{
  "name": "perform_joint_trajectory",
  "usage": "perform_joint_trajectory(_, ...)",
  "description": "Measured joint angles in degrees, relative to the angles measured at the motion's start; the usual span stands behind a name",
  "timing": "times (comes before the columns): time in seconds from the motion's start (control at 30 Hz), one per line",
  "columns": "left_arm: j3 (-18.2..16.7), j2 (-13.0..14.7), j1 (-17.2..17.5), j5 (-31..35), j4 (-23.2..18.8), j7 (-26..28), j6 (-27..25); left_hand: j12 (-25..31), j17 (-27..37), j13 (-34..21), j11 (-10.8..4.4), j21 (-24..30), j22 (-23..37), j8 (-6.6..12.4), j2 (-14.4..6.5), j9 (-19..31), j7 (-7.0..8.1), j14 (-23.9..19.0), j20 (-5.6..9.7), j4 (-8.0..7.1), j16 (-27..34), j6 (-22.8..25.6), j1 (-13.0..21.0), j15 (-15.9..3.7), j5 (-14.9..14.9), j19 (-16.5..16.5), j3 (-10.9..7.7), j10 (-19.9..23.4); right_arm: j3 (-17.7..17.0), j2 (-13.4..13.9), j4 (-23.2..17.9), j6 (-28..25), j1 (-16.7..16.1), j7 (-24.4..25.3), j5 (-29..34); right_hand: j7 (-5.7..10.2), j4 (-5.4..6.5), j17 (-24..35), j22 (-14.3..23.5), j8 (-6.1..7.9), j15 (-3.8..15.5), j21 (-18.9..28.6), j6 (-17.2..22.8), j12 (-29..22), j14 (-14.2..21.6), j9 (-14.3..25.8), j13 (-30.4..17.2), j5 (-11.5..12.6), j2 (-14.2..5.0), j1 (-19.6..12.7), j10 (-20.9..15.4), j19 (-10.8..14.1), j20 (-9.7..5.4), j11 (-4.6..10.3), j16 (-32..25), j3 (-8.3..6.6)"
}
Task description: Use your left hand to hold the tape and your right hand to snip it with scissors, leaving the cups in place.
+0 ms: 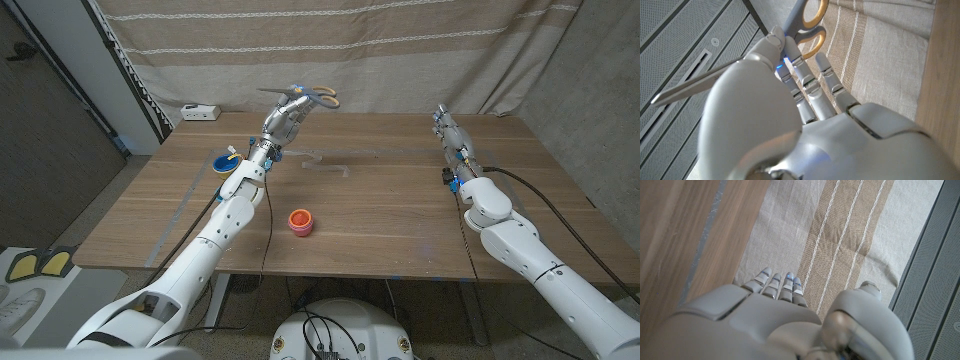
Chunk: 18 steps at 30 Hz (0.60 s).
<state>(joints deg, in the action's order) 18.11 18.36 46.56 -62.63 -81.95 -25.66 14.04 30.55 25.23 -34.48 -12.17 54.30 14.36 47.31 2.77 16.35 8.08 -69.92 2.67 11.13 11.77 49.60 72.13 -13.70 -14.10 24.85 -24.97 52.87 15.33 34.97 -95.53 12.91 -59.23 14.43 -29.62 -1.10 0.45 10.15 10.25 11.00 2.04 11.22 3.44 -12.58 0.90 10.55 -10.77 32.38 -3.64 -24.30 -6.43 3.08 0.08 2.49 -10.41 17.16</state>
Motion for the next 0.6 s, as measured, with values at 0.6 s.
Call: perform_joint_trajectory(0.6,-0.46,0.66,0.00,-2.10,-0.26,-0.56,-4.44,-0.26,-0.28,-0.01,0.00,0.44,-0.80,-0.14,0.00,0.02,0.02,0.00,0.00,0.00,0.00,0.00,-0.15,0.01,0.34,0.00,0.00,0.00,-0.53,1.08,-0.59,0.31,-0.64,-0.55,0.05,0.71,-0.38,0.00,0.00,0.00,-0.20,0.01,-0.08,0.00,-0.21,0.00,0.00,0.00,0.00,0.00,0.09,0.20,1.33,0.09,0.00,-0.12)
